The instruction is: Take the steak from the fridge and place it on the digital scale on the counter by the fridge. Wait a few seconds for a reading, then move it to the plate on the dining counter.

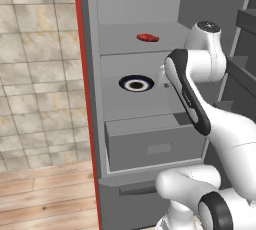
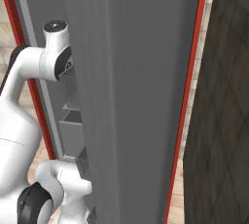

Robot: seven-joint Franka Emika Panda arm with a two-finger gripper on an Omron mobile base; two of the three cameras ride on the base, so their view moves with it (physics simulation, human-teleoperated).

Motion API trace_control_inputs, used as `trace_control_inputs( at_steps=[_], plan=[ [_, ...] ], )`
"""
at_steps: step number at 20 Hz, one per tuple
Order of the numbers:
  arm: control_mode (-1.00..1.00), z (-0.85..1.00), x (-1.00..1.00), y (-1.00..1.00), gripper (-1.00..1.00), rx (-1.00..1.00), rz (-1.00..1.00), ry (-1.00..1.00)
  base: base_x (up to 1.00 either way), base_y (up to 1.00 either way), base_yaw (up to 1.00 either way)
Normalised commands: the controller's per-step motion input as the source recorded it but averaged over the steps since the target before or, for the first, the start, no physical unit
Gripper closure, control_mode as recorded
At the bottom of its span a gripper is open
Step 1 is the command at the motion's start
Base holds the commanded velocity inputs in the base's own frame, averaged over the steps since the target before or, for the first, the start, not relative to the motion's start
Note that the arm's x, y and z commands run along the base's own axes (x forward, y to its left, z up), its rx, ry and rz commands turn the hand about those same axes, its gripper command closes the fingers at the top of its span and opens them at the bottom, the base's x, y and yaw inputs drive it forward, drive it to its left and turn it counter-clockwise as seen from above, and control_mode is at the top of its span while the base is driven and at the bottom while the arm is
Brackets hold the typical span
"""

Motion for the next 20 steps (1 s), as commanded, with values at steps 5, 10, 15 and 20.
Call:
trace_control_inputs(
  at_steps=[5, 10, 15, 20],
  plan=[
    [-1.00, 0.70, 0.00, 0.00, -1.00, 0.00, 0.00, -0.21, 0.00, 0.00, 0.00],
    [-1.00, 0.62, 0.11, 0.00, -1.00, 0.00, 0.00, -0.13, 0.00, 0.00, 0.00],
    [-1.00, 0.43, 0.47, 0.00, -1.00, 0.00, 0.00, -0.05, 0.00, 0.00, 0.00],
    [-1.00, 0.24, 0.60, 0.00, -1.00, 0.00, 0.00, -0.01, 0.00, 0.00, 0.00]
  ],
)
